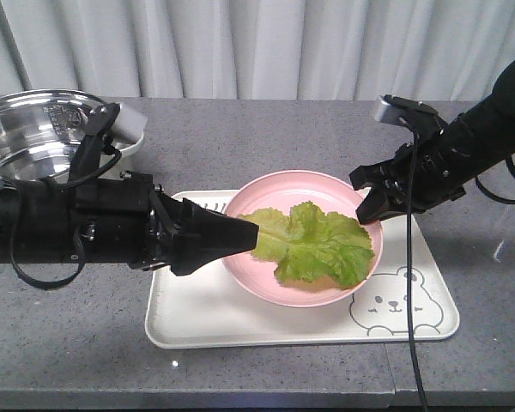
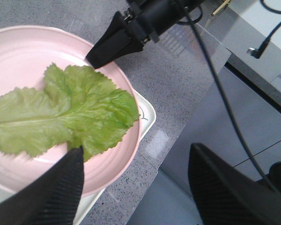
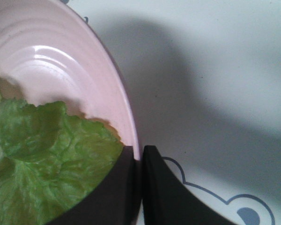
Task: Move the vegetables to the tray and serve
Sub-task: 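Slide the pink plate with lettuce onto the tray with the right gripper, then open the right gripper and withdraw it from the plate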
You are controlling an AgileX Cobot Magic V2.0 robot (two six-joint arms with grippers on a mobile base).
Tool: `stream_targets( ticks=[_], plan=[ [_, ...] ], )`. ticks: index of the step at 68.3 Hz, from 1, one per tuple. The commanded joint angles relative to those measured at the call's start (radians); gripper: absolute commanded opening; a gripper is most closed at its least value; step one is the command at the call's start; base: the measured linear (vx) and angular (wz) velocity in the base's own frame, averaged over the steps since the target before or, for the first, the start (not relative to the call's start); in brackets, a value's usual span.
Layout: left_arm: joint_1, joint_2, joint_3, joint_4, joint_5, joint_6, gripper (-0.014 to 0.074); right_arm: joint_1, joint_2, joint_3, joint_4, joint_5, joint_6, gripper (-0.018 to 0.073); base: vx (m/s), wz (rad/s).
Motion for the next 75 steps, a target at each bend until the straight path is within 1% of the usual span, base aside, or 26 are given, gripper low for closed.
stream_targets(
  ticks=[1,20,27,38,49,54,59,66,75],
  plan=[
    [-0.005,-0.028,-0.021,-0.061,0.004,0.004,0.0470,-0.003,-0.011,-0.027,0.055,-0.022,0.000,-0.0004,0.00,0.00],
    [-0.005,-0.028,-0.021,-0.061,0.004,0.004,0.0470,-0.003,0.071,-0.027,0.070,-0.032,0.000,0.0000,0.00,0.00],
    [-0.005,-0.028,-0.021,-0.061,0.004,0.004,0.0470,-0.003,0.085,-0.027,0.069,-0.033,0.004,0.0028,0.00,0.00],
    [-0.005,-0.028,-0.021,-0.061,0.004,0.004,0.0470,-0.003,0.089,-0.027,0.059,-0.040,0.004,0.0126,0.00,0.00],
    [-0.005,-0.028,-0.021,-0.061,0.004,0.004,0.0470,-0.003,0.089,-0.027,0.035,-0.040,0.003,0.0269,0.00,0.00],
    [-0.005,-0.028,-0.021,-0.061,0.004,0.004,0.0470,-0.004,0.085,-0.027,0.003,-0.046,0.003,0.0314,0.00,0.00],
    [-0.005,-0.028,-0.021,-0.061,0.004,0.004,0.0470,-0.004,0.073,-0.027,-0.055,-0.046,0.003,0.0338,0.00,0.00],
    [-0.005,-0.028,-0.021,-0.061,0.004,0.004,0.0470,-0.004,0.024,-0.027,-0.131,-0.037,0.019,0.0340,0.00,0.00],
    [-0.005,-0.028,-0.021,-0.061,0.004,0.004,0.0470,-0.004,-0.080,-0.027,-0.164,-0.013,0.050,0.0340,0.00,0.00]
  ],
)
